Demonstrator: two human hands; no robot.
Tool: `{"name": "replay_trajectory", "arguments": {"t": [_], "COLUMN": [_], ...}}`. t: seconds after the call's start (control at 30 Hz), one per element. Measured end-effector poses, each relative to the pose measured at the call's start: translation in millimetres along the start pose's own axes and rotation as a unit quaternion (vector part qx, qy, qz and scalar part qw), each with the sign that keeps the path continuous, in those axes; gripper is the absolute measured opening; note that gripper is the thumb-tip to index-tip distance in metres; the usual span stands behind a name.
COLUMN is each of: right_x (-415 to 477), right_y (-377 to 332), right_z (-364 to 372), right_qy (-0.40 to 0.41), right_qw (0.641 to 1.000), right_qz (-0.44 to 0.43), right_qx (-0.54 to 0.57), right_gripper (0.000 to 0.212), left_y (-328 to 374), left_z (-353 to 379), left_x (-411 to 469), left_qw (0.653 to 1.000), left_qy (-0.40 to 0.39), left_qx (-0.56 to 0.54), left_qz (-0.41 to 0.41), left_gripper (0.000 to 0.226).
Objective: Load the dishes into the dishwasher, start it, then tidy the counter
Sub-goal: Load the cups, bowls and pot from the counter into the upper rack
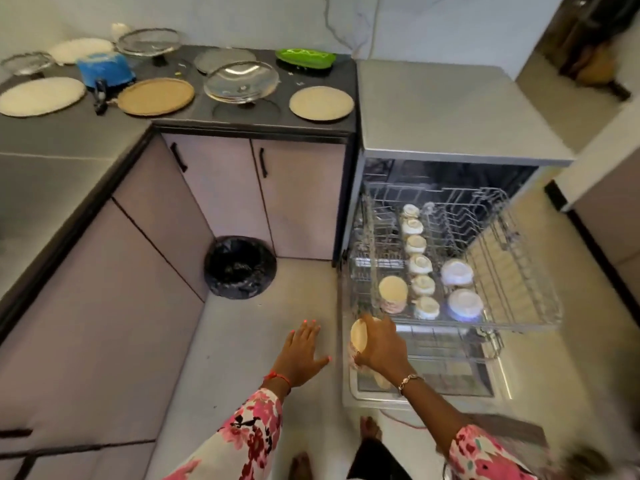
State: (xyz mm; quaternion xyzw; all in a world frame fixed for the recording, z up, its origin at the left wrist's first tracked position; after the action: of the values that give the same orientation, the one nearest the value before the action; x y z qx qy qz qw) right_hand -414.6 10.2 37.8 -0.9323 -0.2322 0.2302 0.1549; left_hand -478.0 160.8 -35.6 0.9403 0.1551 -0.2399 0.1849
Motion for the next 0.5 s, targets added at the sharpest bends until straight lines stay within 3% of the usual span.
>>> {"name": "replay_trajectory", "arguments": {"t": [0.17,0.43,0.5], "right_x": [-6,56,79], "right_y": [63,155,171], "right_z": [-25,-82,-93], "right_qy": [-0.002,-0.015,-0.018], "right_qw": [1.000,1.000,0.999], "right_qz": [0.015,-0.023,-0.029], "right_qx": [-0.007,-0.015,-0.010], "right_gripper": [0.088,0.085,0.087], "left_y": [62,147,157], "left_z": [5,-10,-14], "left_x": [25,104,122], "left_qw": [0.999,0.999,0.999], "left_qy": [-0.012,0.031,0.043], "left_qx": [-0.008,-0.027,-0.030], "left_qz": [0.028,0.011,-0.005], "left_gripper": [0.078,0.125,0.121]}}
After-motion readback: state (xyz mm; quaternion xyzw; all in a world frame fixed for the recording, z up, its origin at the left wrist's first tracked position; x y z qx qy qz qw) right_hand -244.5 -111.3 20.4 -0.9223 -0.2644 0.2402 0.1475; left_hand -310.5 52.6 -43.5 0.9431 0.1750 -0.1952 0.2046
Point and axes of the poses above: each hand's wrist, its own x-axis towards the middle knuckle, its own z-axis out of the palm, y = z × x, the point moved 6 cm from there along x, towards the middle knuckle, and after that the axes turned 12 degrees about -z, right-handed, at the moved point
